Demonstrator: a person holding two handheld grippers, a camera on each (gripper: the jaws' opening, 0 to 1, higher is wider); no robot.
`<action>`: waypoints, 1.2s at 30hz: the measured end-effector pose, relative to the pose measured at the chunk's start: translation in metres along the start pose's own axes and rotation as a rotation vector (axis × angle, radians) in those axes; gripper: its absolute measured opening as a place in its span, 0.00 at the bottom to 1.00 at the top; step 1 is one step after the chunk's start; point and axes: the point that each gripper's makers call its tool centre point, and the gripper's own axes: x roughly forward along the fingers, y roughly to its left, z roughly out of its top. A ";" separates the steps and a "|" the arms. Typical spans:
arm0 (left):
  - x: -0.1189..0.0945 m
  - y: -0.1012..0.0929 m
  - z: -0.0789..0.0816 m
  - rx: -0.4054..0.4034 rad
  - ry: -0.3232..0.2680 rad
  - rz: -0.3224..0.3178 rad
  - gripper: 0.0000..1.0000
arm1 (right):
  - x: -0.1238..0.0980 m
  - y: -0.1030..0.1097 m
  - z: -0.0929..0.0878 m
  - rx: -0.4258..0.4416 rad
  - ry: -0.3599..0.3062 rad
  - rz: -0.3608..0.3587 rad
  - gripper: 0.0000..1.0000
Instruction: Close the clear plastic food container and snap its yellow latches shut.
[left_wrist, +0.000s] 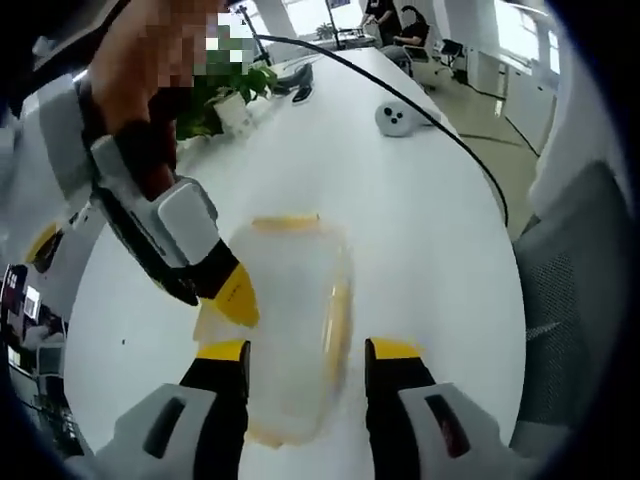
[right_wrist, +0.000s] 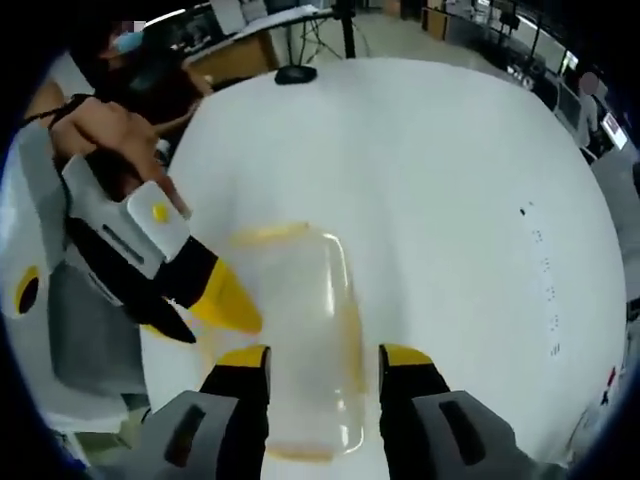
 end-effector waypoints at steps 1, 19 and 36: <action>-0.001 0.001 0.000 0.006 0.001 0.003 0.49 | 0.000 0.000 0.000 0.001 -0.001 0.004 0.43; -0.003 0.013 -0.009 0.001 0.052 -0.023 0.61 | -0.011 0.009 -0.013 -0.001 -0.007 -0.022 0.52; -0.006 0.020 -0.019 0.011 0.090 -0.038 0.71 | -0.017 0.022 -0.026 0.023 -0.013 -0.049 0.62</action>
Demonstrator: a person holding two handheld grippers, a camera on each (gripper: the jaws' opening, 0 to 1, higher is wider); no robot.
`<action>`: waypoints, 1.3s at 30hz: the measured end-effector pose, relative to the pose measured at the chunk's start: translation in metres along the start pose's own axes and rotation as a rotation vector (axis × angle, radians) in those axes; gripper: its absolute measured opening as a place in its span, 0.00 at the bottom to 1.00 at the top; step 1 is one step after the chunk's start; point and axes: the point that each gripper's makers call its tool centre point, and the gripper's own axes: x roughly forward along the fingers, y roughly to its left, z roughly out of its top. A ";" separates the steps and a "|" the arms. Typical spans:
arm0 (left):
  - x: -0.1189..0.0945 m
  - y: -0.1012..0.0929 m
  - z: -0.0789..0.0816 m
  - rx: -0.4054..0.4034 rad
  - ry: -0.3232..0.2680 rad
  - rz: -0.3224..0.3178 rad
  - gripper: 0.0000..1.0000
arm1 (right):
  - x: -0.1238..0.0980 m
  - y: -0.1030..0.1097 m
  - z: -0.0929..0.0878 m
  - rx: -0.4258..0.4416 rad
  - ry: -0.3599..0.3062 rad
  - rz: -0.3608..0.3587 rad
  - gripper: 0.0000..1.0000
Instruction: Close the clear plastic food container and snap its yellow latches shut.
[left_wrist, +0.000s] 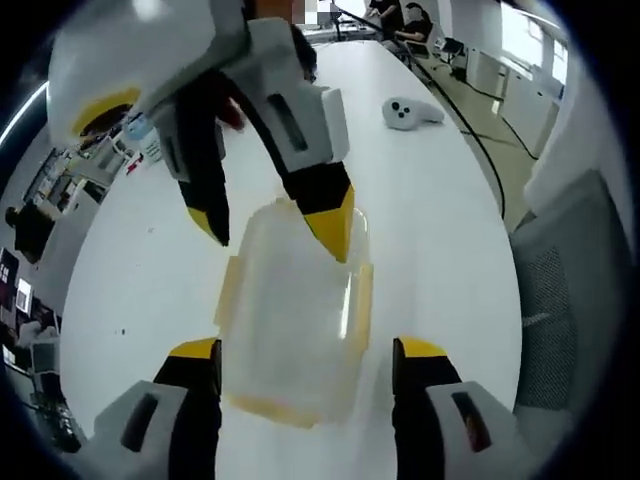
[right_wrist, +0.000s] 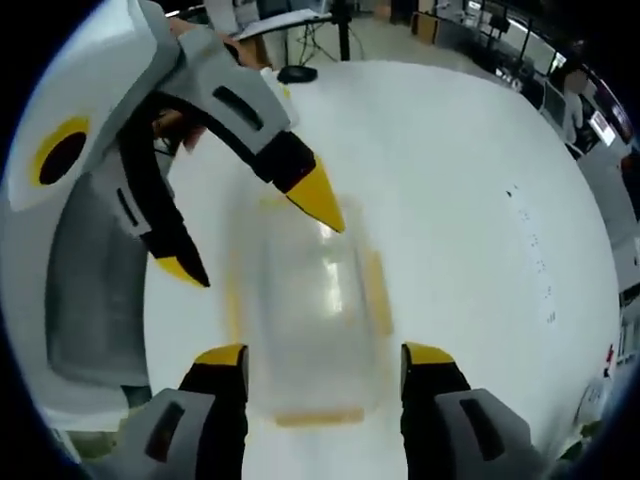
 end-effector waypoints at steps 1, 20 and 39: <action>0.000 0.001 -0.001 0.006 0.003 0.002 0.72 | -0.001 0.001 -0.001 -0.003 0.001 -0.004 0.63; 0.006 0.006 -0.011 0.019 0.052 -0.027 0.81 | 0.001 0.010 -0.012 -0.026 -0.010 -0.047 0.77; 0.020 0.016 -0.024 0.052 0.097 -0.038 0.84 | 0.012 0.011 -0.016 -0.033 -0.011 -0.107 0.82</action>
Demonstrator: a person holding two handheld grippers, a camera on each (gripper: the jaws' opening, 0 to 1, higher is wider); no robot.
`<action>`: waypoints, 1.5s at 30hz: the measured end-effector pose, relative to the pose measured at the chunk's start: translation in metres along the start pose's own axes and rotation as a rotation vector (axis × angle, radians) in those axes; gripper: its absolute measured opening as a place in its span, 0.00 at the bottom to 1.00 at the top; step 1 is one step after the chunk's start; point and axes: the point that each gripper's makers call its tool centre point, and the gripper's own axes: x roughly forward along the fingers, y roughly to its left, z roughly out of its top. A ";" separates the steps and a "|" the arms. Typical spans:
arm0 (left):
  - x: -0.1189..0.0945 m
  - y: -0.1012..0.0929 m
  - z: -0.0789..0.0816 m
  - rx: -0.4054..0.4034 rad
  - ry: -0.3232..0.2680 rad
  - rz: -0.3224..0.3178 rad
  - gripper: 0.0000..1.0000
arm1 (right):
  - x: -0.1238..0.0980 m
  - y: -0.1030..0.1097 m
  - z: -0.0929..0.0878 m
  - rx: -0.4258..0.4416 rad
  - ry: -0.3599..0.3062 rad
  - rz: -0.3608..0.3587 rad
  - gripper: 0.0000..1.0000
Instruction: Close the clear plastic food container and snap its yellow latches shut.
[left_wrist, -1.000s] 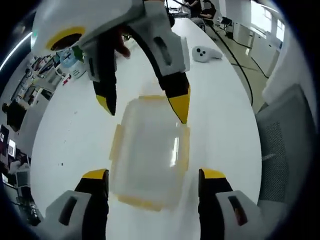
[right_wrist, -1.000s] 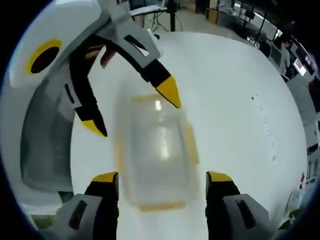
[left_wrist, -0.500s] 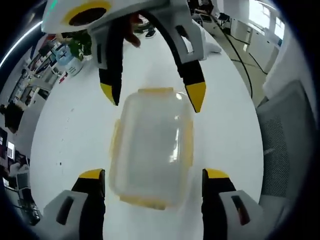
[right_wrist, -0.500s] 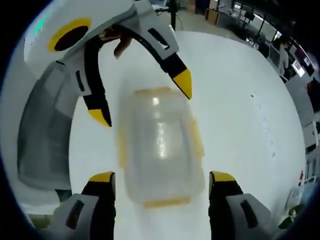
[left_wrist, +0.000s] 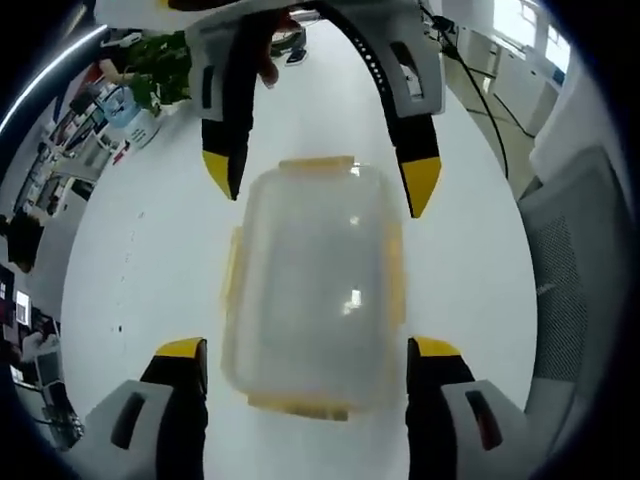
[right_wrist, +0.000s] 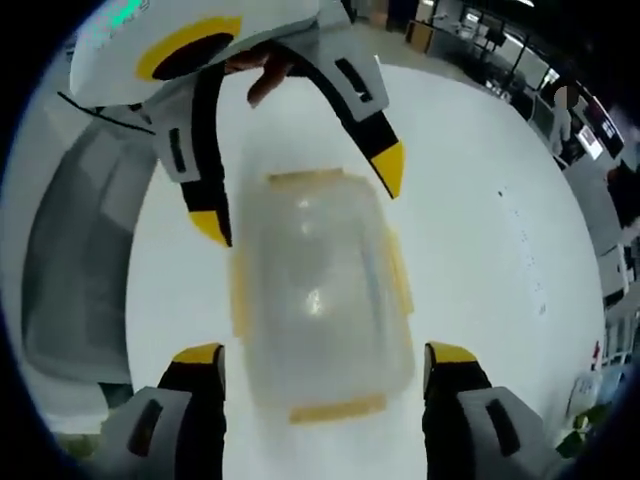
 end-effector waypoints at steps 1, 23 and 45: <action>0.000 0.000 0.001 0.001 -0.001 0.002 0.84 | 0.001 0.000 0.000 -0.003 0.002 -0.002 0.82; 0.020 -0.002 -0.010 0.026 0.052 -0.028 0.85 | 0.022 -0.004 -0.019 -0.081 0.054 -0.037 0.83; 0.023 -0.004 -0.011 0.017 0.060 -0.020 0.87 | 0.025 0.001 -0.019 -0.058 0.052 -0.022 0.85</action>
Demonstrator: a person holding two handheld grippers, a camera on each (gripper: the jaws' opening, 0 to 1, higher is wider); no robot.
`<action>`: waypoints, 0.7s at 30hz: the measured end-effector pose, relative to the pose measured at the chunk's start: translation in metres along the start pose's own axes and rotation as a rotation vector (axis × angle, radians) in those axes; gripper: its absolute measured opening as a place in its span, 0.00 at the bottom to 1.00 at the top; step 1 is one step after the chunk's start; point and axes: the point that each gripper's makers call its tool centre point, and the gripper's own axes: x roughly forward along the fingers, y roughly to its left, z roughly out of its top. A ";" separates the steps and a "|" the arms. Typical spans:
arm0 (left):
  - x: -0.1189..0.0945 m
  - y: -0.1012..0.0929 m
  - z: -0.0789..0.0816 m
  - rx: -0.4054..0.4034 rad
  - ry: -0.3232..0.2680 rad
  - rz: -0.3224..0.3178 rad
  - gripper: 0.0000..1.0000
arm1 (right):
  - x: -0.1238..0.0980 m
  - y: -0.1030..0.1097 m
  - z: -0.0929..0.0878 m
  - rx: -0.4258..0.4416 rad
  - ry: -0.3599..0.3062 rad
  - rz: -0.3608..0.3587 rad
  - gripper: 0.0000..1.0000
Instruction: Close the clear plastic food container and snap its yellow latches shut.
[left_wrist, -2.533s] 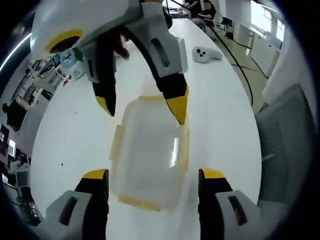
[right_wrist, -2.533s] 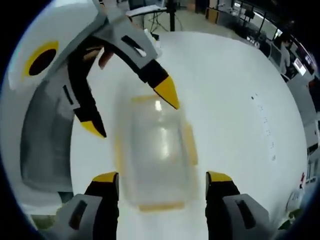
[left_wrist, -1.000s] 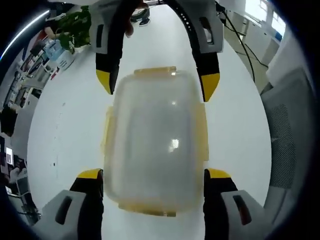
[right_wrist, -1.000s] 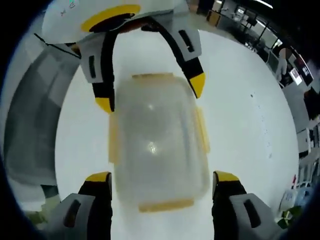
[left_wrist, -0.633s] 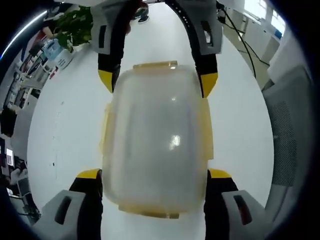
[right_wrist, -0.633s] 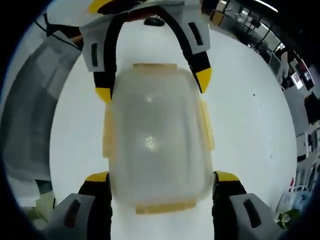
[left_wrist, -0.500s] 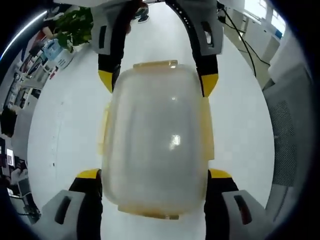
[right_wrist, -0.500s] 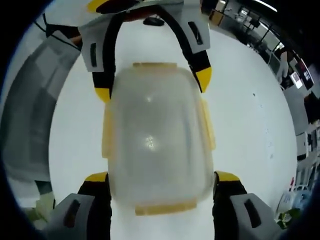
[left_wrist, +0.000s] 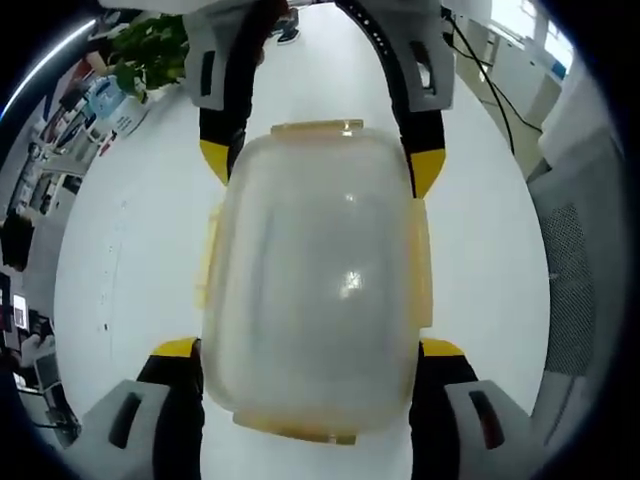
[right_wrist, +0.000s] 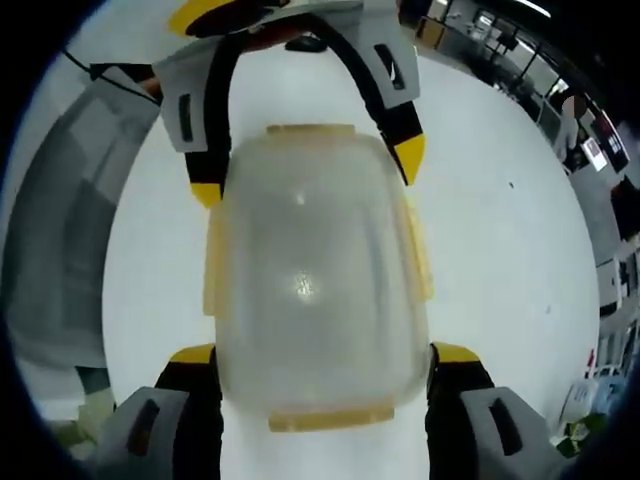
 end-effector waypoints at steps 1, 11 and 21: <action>0.000 0.000 0.000 -0.001 0.001 -0.001 0.87 | 0.000 0.001 0.000 -0.001 0.000 0.000 0.85; -0.005 -0.011 -0.007 -0.007 0.003 -0.001 0.87 | 0.001 0.012 0.007 -0.002 0.002 0.004 0.85; -0.013 -0.023 -0.027 -0.006 0.016 0.008 0.87 | 0.007 0.026 0.025 -0.006 0.000 0.020 0.85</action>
